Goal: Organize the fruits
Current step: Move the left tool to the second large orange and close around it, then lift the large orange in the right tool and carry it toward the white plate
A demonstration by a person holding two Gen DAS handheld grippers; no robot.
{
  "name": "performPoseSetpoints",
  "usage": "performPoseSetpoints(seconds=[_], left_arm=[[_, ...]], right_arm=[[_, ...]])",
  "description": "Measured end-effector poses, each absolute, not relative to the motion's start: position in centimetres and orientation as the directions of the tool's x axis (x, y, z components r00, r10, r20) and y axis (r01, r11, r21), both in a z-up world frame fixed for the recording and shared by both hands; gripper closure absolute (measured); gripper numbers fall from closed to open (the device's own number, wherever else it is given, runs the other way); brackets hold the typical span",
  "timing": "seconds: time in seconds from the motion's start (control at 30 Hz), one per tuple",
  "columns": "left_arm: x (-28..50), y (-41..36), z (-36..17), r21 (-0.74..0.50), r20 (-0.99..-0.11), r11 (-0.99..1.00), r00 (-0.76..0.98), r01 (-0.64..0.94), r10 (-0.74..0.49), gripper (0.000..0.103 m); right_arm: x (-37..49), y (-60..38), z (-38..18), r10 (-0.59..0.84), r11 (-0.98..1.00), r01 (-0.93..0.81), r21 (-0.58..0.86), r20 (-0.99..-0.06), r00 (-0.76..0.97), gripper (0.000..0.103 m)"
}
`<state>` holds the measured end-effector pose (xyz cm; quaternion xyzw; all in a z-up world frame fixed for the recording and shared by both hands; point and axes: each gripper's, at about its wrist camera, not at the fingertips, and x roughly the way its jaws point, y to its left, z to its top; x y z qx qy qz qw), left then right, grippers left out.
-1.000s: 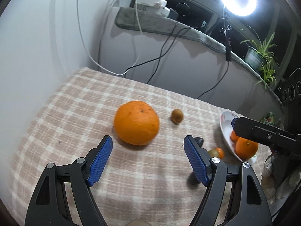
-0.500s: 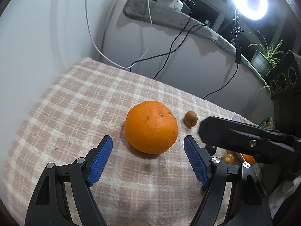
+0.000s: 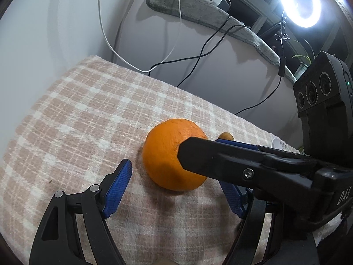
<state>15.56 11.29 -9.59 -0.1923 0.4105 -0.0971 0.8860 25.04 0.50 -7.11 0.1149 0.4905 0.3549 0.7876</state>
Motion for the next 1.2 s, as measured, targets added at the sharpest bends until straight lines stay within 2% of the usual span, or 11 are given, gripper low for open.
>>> performPoseSetpoints(seconds=[0.23, 0.33, 0.47, 0.6, 1.2], left_arm=[[16.1, 11.3, -9.8, -0.436, -0.692, 0.900, 0.633, 0.017, -0.347, 0.025], [16.1, 11.2, -9.8, -0.434, -0.693, 0.900, 0.629, 0.025, -0.352, 0.029], [16.2, 10.8, -9.7, -0.422, -0.696, 0.906, 0.628, 0.036, -0.349, 0.033], [16.1, 10.3, -9.4, -0.397, -0.695, 0.917, 0.638, 0.043, -0.332, 0.036], [15.3, 9.5, -8.7, -0.346, -0.693, 0.937, 0.659, 0.049, -0.291, 0.037]], right_arm=[[25.7, 1.1, -7.7, 0.682, 0.711, -0.440, 0.549, -0.691, 0.239, 0.013], [25.7, 1.2, -7.8, 0.679, 0.712, -0.441, 0.546, -0.694, 0.237, 0.014], [25.7, 1.0, -7.8, 0.670, 0.721, -0.439, 0.537, -0.700, 0.245, 0.023], [25.7, 0.8, -7.9, 0.655, 0.735, -0.431, 0.523, -0.712, 0.252, 0.027], [25.1, 0.8, -7.9, 0.653, 0.740, -0.429, 0.519, -0.708, 0.270, 0.028]])
